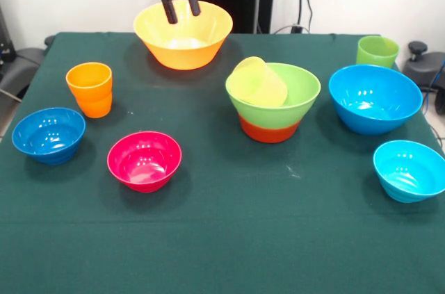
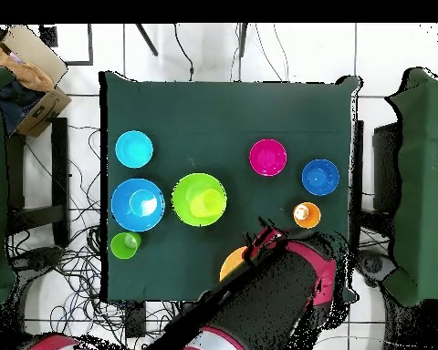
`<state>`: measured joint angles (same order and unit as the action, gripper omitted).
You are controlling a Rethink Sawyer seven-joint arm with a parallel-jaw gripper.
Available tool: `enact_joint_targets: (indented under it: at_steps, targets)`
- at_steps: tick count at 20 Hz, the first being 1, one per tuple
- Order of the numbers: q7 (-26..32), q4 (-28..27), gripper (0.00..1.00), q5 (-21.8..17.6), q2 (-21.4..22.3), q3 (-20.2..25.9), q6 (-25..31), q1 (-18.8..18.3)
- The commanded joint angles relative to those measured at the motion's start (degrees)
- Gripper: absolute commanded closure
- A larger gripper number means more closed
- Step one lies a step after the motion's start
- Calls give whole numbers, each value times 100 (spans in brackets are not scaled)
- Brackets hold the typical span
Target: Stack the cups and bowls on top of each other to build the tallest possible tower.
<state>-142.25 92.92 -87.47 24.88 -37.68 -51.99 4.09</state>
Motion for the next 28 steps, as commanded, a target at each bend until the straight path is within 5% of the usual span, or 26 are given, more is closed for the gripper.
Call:
enact_joint_targets:
  at_steps: [1, 12, 18, 28]
  targets:
    - [2153, 343, 0, 448, 144, 863, 351, -168]
    - [3411, 427, 0, 1272, -33, 1022, 139, -589]
    - [5049, 468, 0, 1975, -118, 1111, -594, -1024]
    - [6221, 303, 0, 2829, -792, 1176, -1391, -1319]
